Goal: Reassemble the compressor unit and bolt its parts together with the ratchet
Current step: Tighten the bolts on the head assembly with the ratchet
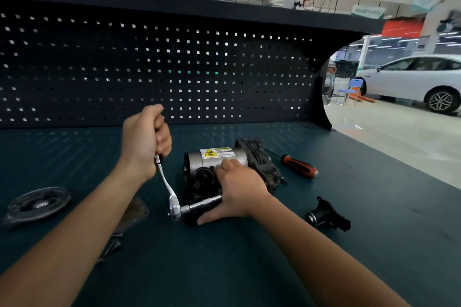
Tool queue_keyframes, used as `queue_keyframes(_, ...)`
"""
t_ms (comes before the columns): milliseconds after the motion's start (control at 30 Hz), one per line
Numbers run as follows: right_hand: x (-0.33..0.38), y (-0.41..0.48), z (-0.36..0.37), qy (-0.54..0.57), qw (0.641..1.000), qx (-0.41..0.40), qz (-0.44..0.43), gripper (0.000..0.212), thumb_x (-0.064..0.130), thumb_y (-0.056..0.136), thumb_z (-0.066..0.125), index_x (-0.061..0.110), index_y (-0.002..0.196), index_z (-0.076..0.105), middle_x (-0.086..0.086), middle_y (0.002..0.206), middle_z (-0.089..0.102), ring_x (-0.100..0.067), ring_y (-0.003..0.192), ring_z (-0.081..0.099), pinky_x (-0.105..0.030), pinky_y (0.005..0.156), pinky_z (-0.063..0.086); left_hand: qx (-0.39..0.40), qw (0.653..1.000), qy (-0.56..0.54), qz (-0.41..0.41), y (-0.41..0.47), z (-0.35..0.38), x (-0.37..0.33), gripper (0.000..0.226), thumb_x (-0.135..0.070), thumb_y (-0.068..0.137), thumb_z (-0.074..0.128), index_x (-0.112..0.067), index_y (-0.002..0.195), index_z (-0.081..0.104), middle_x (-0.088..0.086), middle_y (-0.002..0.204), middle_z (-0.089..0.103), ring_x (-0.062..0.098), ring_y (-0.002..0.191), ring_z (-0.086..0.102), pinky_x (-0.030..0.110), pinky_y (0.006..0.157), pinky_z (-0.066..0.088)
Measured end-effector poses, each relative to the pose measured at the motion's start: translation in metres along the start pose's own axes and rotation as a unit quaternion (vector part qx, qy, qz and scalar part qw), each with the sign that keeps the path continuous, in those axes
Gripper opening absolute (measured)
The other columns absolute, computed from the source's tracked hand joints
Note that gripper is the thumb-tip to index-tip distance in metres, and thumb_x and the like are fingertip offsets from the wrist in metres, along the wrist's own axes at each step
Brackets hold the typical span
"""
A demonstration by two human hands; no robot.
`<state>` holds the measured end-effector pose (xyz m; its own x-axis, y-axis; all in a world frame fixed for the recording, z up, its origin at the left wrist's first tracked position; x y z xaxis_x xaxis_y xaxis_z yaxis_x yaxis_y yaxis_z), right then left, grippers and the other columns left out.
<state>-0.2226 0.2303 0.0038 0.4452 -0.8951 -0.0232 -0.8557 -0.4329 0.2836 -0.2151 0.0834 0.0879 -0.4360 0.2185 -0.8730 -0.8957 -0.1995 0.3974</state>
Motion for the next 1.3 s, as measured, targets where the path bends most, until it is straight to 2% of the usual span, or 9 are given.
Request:
queue_keyframes(267,-0.002,0.001,-0.002,0.005,1.0,0.0,-0.007,0.091,0.078,0.053,0.067,0.01,0.113,0.054,-0.002,0.112,0.05,-0.018,0.107,0.042,-0.029,0.076,0.037,0.192,0.938,0.148,0.248,-0.072,0.055,-0.058,0.031,-0.027,0.068,0.052,-0.024,0.041,0.038,-0.013,0.035,0.032,0.004,0.031,0.028,0.012,0.04,0.025)
queue_keyframes(400,-0.002,-0.004,-0.003,0.014,1.0,0.011,-0.007,0.093,0.077,0.051,0.069,0.014,0.119,0.054,0.0,0.116,0.05,-0.018,0.109,0.042,-0.031,0.087,0.044,0.22,0.926,0.149,0.269,-0.094,0.062,-0.058,0.03,-0.028,0.07,0.051,-0.025,0.043,0.037,-0.015,0.036,0.034,0.001,0.034,0.029,0.011,0.042,0.026)
queue_keyframes(500,-0.002,-0.008,-0.005,0.02,1.0,-0.003,-0.003,0.092,0.076,0.05,0.07,0.012,0.114,0.054,-0.001,0.108,0.05,-0.017,0.105,0.043,-0.03,0.082,0.041,0.171,0.959,0.09,0.208,-0.061,0.047,-0.049,0.04,-0.028,0.077,0.05,-0.025,0.039,0.037,-0.013,0.034,0.032,0.005,0.029,0.027,0.011,0.038,0.026)
queue_keyframes(600,-0.003,-0.009,-0.003,0.012,1.0,-0.008,-0.006,0.097,0.078,0.05,0.068,0.013,0.121,0.051,0.0,0.114,0.049,-0.016,0.109,0.041,-0.03,0.084,0.04,0.008,1.0,0.01,-0.009,-0.007,0.0,0.01,0.043,-0.021,0.092,0.045,-0.021,0.05,0.033,-0.009,0.034,0.027,0.007,0.028,0.024,0.017,0.037,0.023)
queue_keyframes(667,-0.003,-0.008,-0.003,0.009,1.0,-0.006,-0.007,0.097,0.078,0.051,0.067,0.013,0.121,0.051,0.001,0.113,0.049,-0.016,0.108,0.042,-0.029,0.083,0.039,-0.064,0.983,-0.043,-0.169,0.003,-0.019,0.056,0.038,-0.022,0.093,0.041,-0.02,0.057,0.03,-0.01,0.033,0.025,0.005,0.028,0.022,0.017,0.035,0.02)
queue_keyframes(733,-0.002,-0.006,-0.004,0.006,1.0,-0.005,-0.009,0.094,0.078,0.05,0.068,0.013,0.116,0.054,0.001,0.111,0.05,-0.016,0.106,0.044,-0.028,0.079,0.039,-0.065,0.976,-0.061,-0.199,0.006,-0.021,0.069,0.037,-0.022,0.093,0.041,-0.021,0.057,0.03,-0.01,0.032,0.024,0.005,0.027,0.021,0.013,0.033,0.018)
queue_keyframes(900,-0.001,-0.004,-0.007,0.008,1.0,-0.01,-0.018,0.093,0.077,0.05,0.069,0.011,0.115,0.057,0.001,0.111,0.053,-0.017,0.108,0.047,-0.028,0.081,0.041,0.058,0.996,-0.048,-0.054,0.009,0.009,0.012,0.052,-0.021,0.093,0.043,-0.025,0.042,0.038,-0.01,0.035,0.028,0.006,0.028,0.026,0.013,0.034,0.024)
queue_keyframes(1100,-0.001,-0.004,-0.005,0.003,1.0,-0.019,-0.024,0.095,0.078,0.051,0.068,0.013,0.119,0.057,0.001,0.113,0.053,-0.016,0.109,0.045,-0.028,0.081,0.041,0.105,0.994,-0.01,0.021,-0.014,0.025,-0.015,0.042,-0.014,0.094,0.038,-0.016,0.054,0.027,-0.009,0.034,0.026,0.006,0.027,0.025,0.015,0.036,0.023)
queue_keyframes(1300,-0.002,-0.004,-0.004,-0.002,0.999,-0.002,-0.04,0.095,0.078,0.052,0.066,0.016,0.122,0.054,0.001,0.124,0.051,-0.017,0.119,0.042,-0.034,0.095,0.042,0.338,0.891,0.179,0.245,-0.106,0.095,-0.056,0.036,-0.02,0.077,0.05,-0.029,0.045,0.035,-0.009,0.04,0.037,-0.003,0.035,0.033,0.009,0.041,0.028)
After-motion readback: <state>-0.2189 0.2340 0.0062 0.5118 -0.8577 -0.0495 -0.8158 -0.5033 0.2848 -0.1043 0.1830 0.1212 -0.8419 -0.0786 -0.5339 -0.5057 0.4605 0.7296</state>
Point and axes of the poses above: each hand's wrist, its own y-axis towards the middle knuckle, its own z-axis out of the palm, x = y × z, the point moved 9 cm from there along y, towards the middle knuckle
